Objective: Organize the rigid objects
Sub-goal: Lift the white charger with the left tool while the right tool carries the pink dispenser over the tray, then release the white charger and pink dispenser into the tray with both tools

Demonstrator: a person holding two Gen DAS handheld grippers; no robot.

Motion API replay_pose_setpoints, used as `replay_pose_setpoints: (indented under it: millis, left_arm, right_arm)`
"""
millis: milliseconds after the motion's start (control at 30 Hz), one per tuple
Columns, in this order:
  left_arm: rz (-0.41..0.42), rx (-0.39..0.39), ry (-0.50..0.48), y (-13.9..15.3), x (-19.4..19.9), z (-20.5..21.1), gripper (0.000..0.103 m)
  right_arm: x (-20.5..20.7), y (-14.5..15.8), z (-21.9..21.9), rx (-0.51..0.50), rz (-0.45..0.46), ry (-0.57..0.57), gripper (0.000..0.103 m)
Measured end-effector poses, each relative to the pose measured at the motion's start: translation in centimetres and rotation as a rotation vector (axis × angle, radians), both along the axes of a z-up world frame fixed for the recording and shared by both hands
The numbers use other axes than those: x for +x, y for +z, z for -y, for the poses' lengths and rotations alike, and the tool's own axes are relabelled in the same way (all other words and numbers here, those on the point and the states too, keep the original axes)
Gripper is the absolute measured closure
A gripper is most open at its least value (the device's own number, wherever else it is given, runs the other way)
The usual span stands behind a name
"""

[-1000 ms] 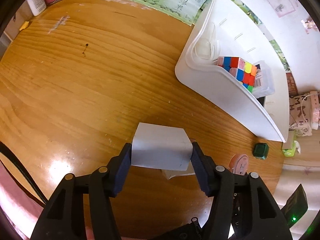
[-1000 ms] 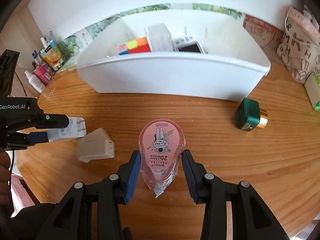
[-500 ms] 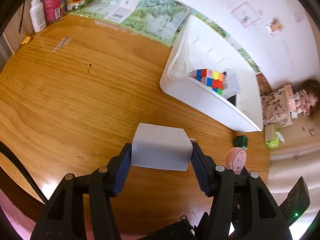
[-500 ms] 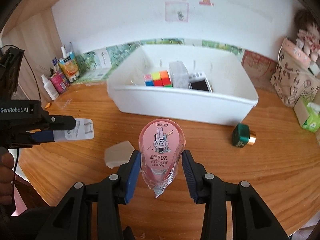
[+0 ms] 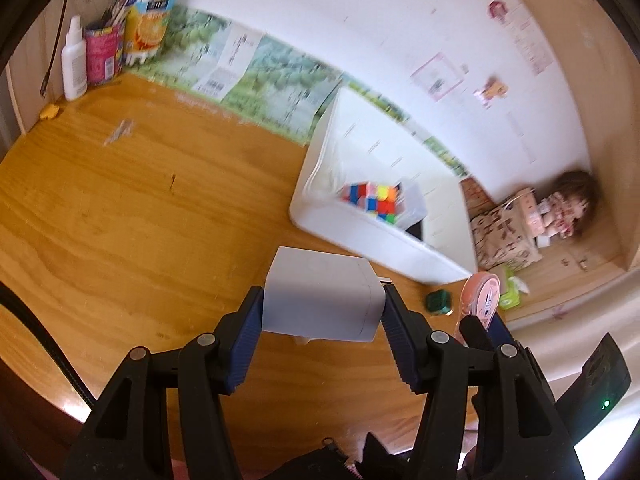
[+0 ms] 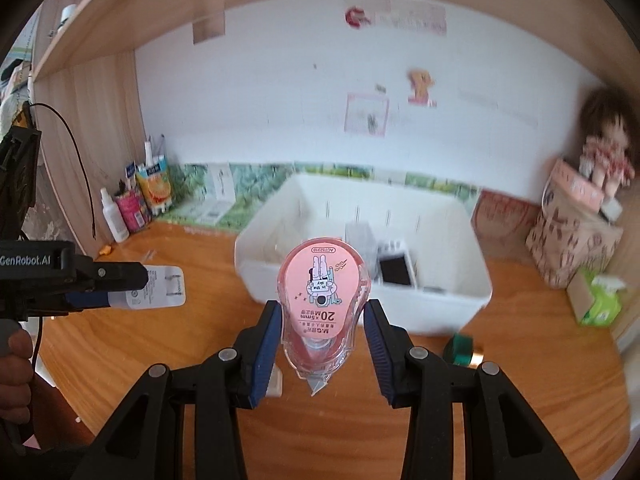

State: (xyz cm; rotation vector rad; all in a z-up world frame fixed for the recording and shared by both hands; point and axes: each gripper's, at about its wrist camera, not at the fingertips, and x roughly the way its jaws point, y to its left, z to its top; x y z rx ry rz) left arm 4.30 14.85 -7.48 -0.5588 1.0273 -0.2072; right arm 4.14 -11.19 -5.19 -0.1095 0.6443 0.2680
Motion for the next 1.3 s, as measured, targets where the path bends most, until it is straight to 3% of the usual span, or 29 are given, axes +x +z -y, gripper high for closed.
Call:
replay_pose_setpoints:
  millis: [333, 433, 733, 1000, 1300]
  left_arm:
    - [0.212, 0.025, -0.017, 3.8, 1.0, 0.8, 0.044]
    - [0.239, 0.017, -0.029, 4.2, 1.7, 1.2, 0.044]
    - [0.296, 0.04, -0.051, 5.7, 5.2, 3.6, 0.044]
    - [0.306, 0.082, -0.062, 5.3, 8.7, 6.0, 0.044]
    - [0.259, 0.119, -0.098, 2.9, 12.2, 9.3, 0.044]
  right_arm:
    - [1.8, 3.5, 0.0, -0.03, 0.114, 0.028, 0.061]
    - [2.7, 3.9, 0.1, -0.042, 0.133, 0.03, 0.061]
    - [5.2, 4.1, 1.3, -0.075, 0.159, 0.029, 0.06]
    - [8.0, 2.8, 3.7, -0.048, 0.139, -0.004, 0.06]
    - [11.5, 0.1, 6.1, -0.031, 0.039, -0.02, 0.06]
